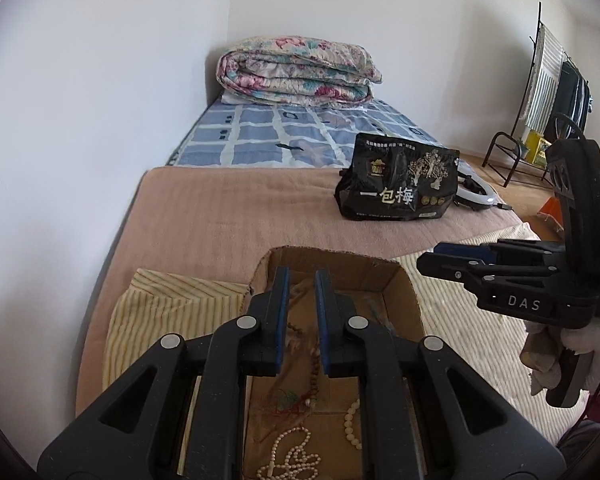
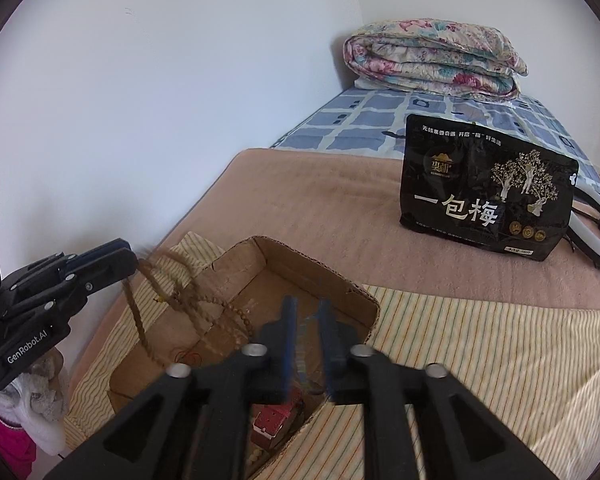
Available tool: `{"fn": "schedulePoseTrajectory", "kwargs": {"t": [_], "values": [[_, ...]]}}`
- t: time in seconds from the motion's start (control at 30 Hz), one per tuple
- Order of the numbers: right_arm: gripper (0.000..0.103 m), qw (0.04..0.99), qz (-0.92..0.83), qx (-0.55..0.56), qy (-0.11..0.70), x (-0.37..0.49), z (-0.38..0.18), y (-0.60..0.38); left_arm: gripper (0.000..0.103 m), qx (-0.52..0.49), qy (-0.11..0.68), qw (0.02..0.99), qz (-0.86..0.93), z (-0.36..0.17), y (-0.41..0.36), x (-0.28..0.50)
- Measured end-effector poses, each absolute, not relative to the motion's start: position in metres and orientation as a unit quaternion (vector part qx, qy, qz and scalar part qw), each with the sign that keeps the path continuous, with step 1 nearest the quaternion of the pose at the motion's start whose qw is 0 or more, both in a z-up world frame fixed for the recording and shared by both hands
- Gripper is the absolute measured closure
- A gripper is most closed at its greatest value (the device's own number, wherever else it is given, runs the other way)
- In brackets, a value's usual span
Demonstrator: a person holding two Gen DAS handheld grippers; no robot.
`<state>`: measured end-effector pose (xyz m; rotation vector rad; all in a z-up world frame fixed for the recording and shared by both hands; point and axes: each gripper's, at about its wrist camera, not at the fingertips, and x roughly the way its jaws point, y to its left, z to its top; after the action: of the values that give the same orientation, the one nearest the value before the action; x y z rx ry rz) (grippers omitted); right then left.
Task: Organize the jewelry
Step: 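Open both tools to drop the mala and bangle into the box, then move the open right tool back over the bed toward the small white bead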
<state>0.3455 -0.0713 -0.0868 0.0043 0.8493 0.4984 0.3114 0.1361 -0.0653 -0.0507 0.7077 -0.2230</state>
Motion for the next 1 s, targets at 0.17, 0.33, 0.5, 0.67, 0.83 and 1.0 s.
{"fn": "schedulePoseTrajectory", "kwargs": {"t": [0.17,0.33,0.5,0.67,0.83,1.0], "values": [[0.034,0.887,0.232,-0.001,0.399,0.341,-0.082,-0.072,0.056,-0.026,0.340,0.935,-0.100,-0.065,0.137,0.308],[0.013,0.895,0.218,-0.002,0.389,0.337,-0.078,-0.076,0.056,-0.019,0.341,0.935,-0.093,-0.067,0.134,0.302],[0.004,0.898,0.211,-0.002,0.387,0.335,-0.075,-0.081,0.045,-0.011,0.335,0.938,-0.090,-0.063,0.131,0.294],[0.000,0.902,0.205,0.003,0.380,0.331,-0.069,-0.089,0.038,0.012,0.326,0.941,-0.085,-0.059,0.123,0.285],[0.000,0.905,0.202,0.008,0.375,0.325,-0.064,-0.097,0.037,0.019,0.321,0.943,-0.084,-0.056,0.116,0.277],[0.000,0.908,0.199,0.008,0.368,0.319,-0.056,-0.104,0.037,0.022,0.317,0.945,-0.084,-0.050,0.112,0.270]]}}
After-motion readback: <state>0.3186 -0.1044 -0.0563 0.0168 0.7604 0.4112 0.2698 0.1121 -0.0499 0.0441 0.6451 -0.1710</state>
